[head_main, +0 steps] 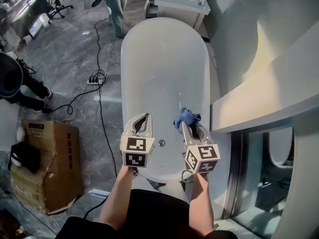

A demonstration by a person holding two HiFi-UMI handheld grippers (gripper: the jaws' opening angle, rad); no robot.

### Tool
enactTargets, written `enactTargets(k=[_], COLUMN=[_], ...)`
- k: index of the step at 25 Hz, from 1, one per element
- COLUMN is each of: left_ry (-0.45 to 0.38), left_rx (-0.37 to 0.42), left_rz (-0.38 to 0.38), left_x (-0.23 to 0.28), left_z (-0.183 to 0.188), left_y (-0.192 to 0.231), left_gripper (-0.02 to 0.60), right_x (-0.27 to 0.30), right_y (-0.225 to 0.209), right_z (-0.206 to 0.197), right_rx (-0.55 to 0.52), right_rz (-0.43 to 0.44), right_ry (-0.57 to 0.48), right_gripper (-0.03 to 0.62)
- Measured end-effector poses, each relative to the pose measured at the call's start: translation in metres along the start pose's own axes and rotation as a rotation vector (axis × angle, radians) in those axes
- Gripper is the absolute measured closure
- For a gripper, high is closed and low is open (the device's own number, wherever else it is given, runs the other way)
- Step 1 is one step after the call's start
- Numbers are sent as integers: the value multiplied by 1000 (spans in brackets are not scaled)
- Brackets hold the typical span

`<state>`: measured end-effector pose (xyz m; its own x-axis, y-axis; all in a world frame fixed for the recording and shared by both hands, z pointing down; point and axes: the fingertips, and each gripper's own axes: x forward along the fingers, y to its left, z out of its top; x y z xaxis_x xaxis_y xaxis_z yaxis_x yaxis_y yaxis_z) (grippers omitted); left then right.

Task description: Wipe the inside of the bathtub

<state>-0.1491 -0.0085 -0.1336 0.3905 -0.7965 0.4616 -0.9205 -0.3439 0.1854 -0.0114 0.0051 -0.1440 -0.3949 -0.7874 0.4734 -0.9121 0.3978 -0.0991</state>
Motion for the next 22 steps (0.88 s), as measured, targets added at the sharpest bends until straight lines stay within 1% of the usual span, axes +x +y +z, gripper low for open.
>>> enactTargets(k=[3,5,7,9,11,14,17,20,22], left_ry=[17,41,76,115,143,198,244,301,355], left_rx=[24,43,55,40,12,8,7,6,11], left_rz=[17,26,26,23,32,44,3,-36,-65], left_x=[17,33,47,57,73,99,117,138,153], left_z=[6,-4,-20,-33,-43,-70,-97,-129,-157], left_y=[-18,-40,-62,-77,-86,-96,-101,-86,-72], left_gripper=[580,580,580,580,580,580,580,580,580], right_x=[4,2,-2,-4,-1,4,12,37,53], right_y=[-21,-49,-78,-104,-129,-155,-167,-157,-147], right_z=[3,-15,-41,-63,-73,-95,-126,-155,-180], right_rx=[15,48,110,159,171,186,227,230,251], right_rz=[43,50,50,38,28,26,3,-3,-13], right_ry=[-20,-14,-8,12,34,60,98,147,181], right_gripper=[526,526,526,526,526,526,526,526,526])
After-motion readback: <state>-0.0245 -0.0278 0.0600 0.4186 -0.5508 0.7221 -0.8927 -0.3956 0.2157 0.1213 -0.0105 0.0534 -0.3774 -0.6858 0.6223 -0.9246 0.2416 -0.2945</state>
